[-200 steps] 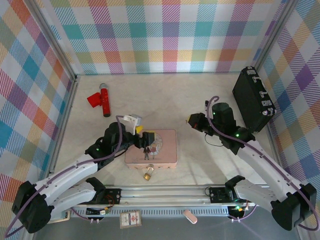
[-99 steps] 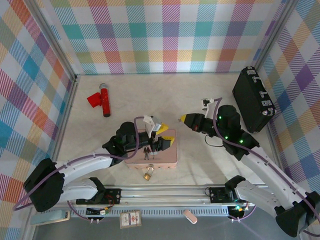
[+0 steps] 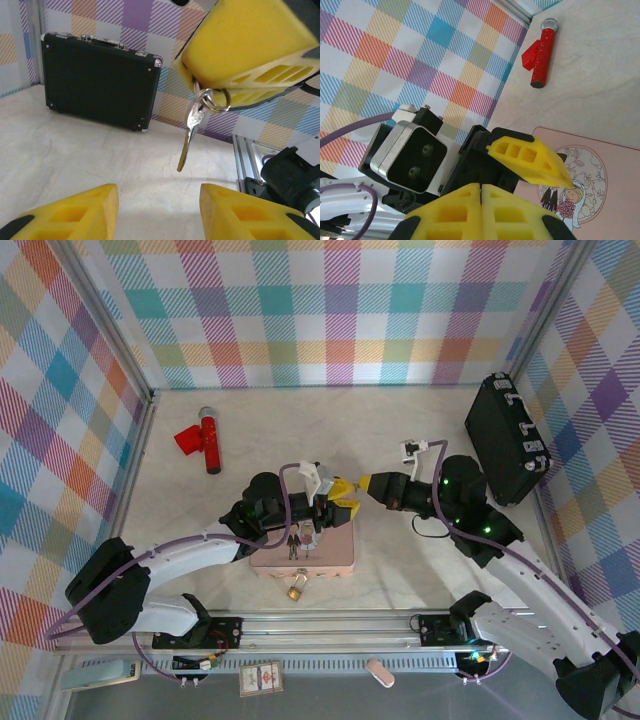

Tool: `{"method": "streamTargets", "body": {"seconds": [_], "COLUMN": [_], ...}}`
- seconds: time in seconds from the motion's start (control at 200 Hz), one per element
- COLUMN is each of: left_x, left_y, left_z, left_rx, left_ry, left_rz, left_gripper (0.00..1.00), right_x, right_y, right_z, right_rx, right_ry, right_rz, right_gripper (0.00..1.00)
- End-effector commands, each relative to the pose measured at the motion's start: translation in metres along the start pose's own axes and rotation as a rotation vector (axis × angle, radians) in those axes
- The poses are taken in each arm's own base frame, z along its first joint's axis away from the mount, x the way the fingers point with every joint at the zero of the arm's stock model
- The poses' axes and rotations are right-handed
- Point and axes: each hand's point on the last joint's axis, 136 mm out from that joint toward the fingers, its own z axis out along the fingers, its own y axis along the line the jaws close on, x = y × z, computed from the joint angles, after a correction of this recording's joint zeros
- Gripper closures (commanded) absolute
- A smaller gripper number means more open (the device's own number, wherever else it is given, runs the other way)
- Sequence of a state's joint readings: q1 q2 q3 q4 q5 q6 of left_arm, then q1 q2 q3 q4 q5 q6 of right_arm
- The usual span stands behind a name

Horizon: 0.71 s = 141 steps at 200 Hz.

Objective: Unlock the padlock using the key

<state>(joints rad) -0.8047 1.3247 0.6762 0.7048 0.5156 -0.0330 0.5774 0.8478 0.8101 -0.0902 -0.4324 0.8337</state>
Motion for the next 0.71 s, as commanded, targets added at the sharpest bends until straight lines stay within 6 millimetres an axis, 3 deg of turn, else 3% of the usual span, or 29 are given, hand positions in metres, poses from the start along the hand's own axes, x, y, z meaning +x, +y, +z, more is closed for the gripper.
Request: {"method": "streamTargets", "body": {"seconds": [0.0, 0.35, 0.39, 0.7], "left_x": [-0.023, -0.028, -0.029, -0.027], "left_y": [-0.01, -0.02, -0.023, -0.024], "left_z": [0.002, -0.001, -0.001, 0.0], "left_rx": [0.041, 0.092, 0.114, 0.111], "left_ry": [-0.077, -0.094, -0.091, -0.046], "left_rz": [0.055, 0.063, 0.067, 0.068], "left_gripper": [0.5, 0.63, 0.7, 0.92], "right_x": [0.006, 0.012, 0.013, 0.01], "right_y": [0.005, 0.0, -0.001, -0.016], "right_z": [-0.001, 0.003, 0.003, 0.0], "right_rx": [-0.032, -0.021, -0.017, 0.064], "right_ry": [0.017, 0.04, 0.041, 0.005], "right_rz": [-0.038, -0.03, -0.028, -0.014], "right_gripper": [1.0, 1.0, 1.0, 1.0]}}
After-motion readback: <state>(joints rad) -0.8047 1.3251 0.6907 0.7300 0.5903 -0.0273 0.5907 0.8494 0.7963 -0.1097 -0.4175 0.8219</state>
